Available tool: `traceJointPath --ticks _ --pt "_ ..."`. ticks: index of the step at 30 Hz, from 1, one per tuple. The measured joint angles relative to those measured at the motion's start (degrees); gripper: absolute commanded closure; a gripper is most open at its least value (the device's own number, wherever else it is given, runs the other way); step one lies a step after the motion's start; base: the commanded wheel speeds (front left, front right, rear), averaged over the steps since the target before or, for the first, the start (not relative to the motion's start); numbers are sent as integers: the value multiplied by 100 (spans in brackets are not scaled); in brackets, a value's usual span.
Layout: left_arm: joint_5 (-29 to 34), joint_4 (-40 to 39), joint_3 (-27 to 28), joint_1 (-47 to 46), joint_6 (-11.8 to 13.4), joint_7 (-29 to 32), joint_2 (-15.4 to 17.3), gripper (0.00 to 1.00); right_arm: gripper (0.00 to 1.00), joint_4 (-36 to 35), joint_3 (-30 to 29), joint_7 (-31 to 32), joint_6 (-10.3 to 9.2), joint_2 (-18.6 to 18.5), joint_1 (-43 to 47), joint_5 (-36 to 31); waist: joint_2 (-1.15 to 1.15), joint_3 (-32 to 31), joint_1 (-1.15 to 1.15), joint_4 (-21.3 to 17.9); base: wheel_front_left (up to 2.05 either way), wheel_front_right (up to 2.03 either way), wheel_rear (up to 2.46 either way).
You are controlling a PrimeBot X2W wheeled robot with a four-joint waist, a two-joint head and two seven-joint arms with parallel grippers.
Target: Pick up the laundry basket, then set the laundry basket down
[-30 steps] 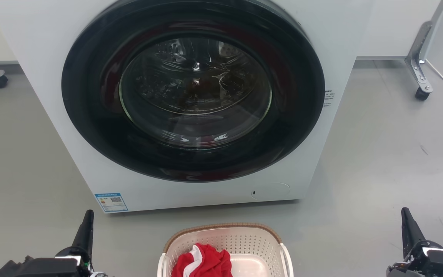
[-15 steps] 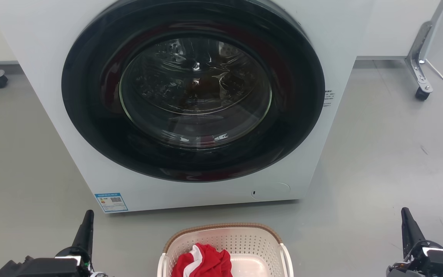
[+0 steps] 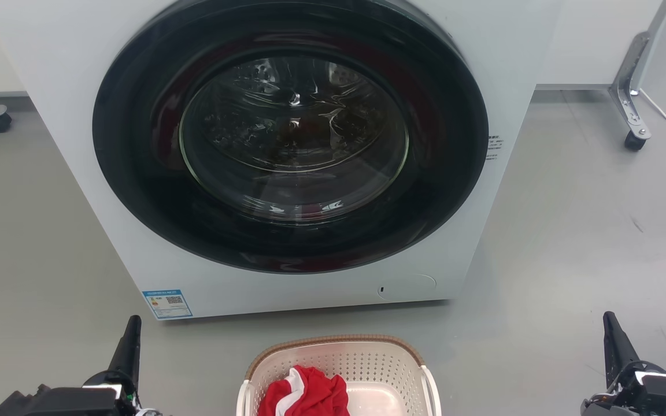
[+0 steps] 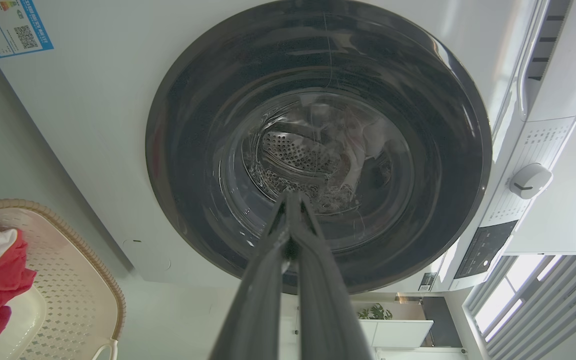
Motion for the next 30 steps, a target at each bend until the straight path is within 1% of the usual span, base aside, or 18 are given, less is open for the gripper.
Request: traceJointPath --ticks 30 --pt "0 1 0 0 0 0 0 100 100 -1 0 0 0 0 0 8 0 0 0 0 0 0 0"
